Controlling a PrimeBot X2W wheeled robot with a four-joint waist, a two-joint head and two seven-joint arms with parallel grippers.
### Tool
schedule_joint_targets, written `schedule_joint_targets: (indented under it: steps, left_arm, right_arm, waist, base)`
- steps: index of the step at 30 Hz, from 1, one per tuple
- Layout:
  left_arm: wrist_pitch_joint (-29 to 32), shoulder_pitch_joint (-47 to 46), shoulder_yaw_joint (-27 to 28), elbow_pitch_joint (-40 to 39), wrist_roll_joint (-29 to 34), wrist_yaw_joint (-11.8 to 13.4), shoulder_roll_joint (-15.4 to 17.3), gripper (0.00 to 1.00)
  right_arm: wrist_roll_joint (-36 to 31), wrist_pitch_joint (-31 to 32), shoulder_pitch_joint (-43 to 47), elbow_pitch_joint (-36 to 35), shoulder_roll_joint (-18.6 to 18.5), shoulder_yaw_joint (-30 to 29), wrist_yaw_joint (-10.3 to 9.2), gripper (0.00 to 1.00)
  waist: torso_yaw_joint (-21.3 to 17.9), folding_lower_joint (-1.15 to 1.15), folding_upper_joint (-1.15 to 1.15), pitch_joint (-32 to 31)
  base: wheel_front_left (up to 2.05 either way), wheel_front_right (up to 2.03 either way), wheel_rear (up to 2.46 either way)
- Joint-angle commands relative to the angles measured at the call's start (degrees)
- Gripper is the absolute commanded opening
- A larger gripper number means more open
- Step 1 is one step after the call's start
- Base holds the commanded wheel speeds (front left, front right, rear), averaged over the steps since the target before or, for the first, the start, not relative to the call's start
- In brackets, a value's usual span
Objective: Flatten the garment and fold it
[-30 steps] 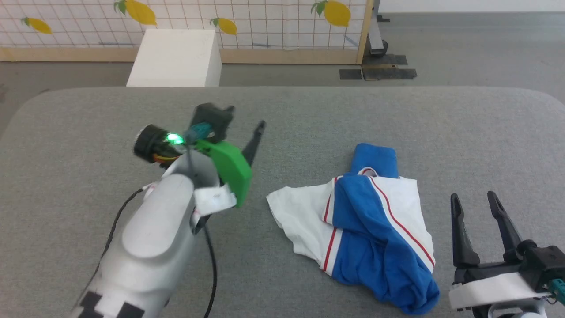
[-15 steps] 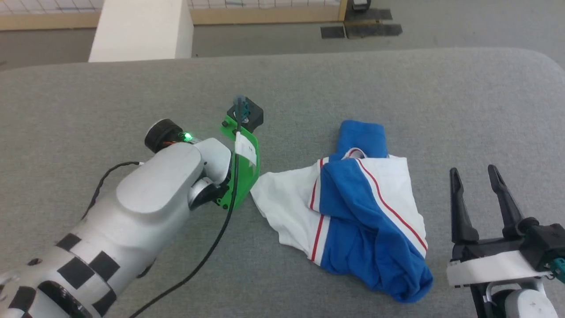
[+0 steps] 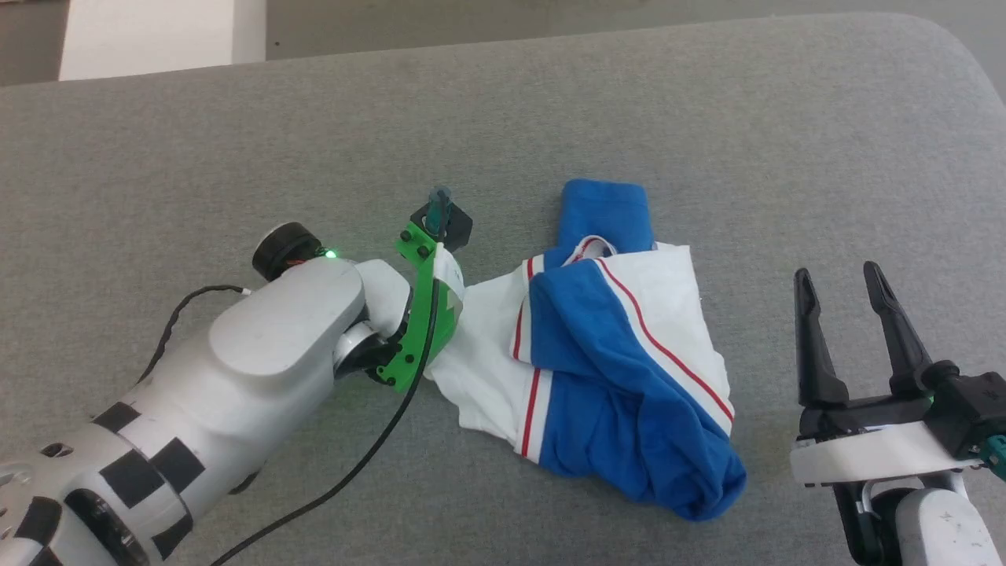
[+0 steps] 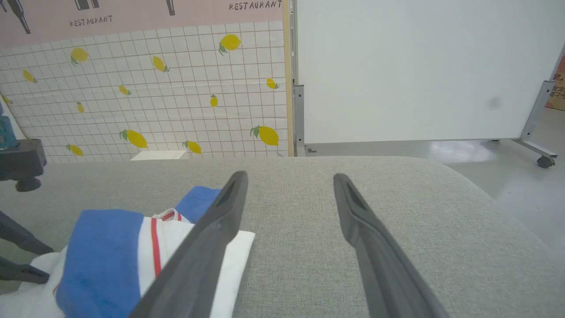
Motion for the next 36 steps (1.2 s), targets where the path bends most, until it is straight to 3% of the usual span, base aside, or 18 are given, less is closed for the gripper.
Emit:
schedule_joint_targets:
  steps: [1, 5, 9, 14, 19, 24, 30, 32, 36]
  left_arm:
    - [0.6, 2.1, -1.1, -0.3, -0.5, -0.1, 0.4, 0.00]
    - [-3.9, 2.2, -1.2, -3.4, -1.1, -0.1, 2.4, 0.00]
    - [-14.4, 2.7, 1.5, -7.2, -5.4, -0.1, 6.2, 0.00]
    - [-20.9, 6.3, 3.6, -10.0, -7.8, 0.1, 14.7, 0.00]
    - [-23.2, 12.5, 5.5, -11.2, -11.2, 3.4, 21.6, 0.00]
    - [-24.5, 17.6, 6.4, -8.8, -14.1, 6.7, 24.5, 0.00]
    - [-27.0, 20.9, 6.9, -5.4, -15.6, 8.2, 24.3, 0.00]
    - [-29.4, 21.2, 7.5, -5.3, -15.7, 8.5, 23.2, 1.00]
    - [-37.8, 21.1, 9.1, -5.6, -13.1, 10.0, 21.8, 1.00]
  right_arm:
    - [0.1, -0.3, -0.6, -0.1, 0.0, -0.3, -0.09, 1.00]
    - [-0.1, -0.3, 0.6, 0.3, 0.0, -0.6, -0.09, 1.00]
    - [0.0, -0.3, 2.0, 0.6, 0.0, -0.6, -0.09, 1.00]
    - [-0.2, -0.3, 3.9, 0.6, 0.0, -1.0, -0.09, 1.00]
    - [-0.7, -0.3, 4.7, 0.4, 0.0, -1.3, -0.09, 1.00]
    - [-1.2, -0.3, 4.5, 0.4, 0.0, -1.3, -0.09, 1.00]
    - [-1.7, -0.3, 4.4, 1.0, 0.0, -1.3, -0.09, 1.00]
    - [-2.0, -0.3, 4.6, 1.4, 0.0, -1.7, -0.09, 1.00]
    - [-4.0, -0.3, 4.3, 1.5, 0.0, -2.2, -0.09, 1.00]
  waist:
    - [-0.2, 0.00, 0.00, -0.1]
    - [1.1, 0.00, 0.00, -2.1]
    - [2.7, 0.00, 0.00, -5.0]
    - [5.4, 0.00, 0.00, -7.8]
    - [8.0, 0.00, 0.00, -8.3]
    - [9.5, 0.00, 0.00, -7.8]
    - [10.3, 0.00, 0.00, -8.0]
    - [10.9, 0.00, 0.00, -8.7]
    - [12.1, 0.00, 0.00, -10.6]
  base:
    - [0.00, 0.00, 0.00]
    - [0.00, 0.00, 0.00]
    - [0.00, 0.00, 0.00]
    - [0.00, 0.00, 0.00]
    - [0.00, 0.00, 0.00]
    - [0.00, 0.00, 0.00]
    - [0.00, 0.00, 0.00]
    - [0.00, 0.00, 0.00]
    - [0.00, 0.00, 0.00]
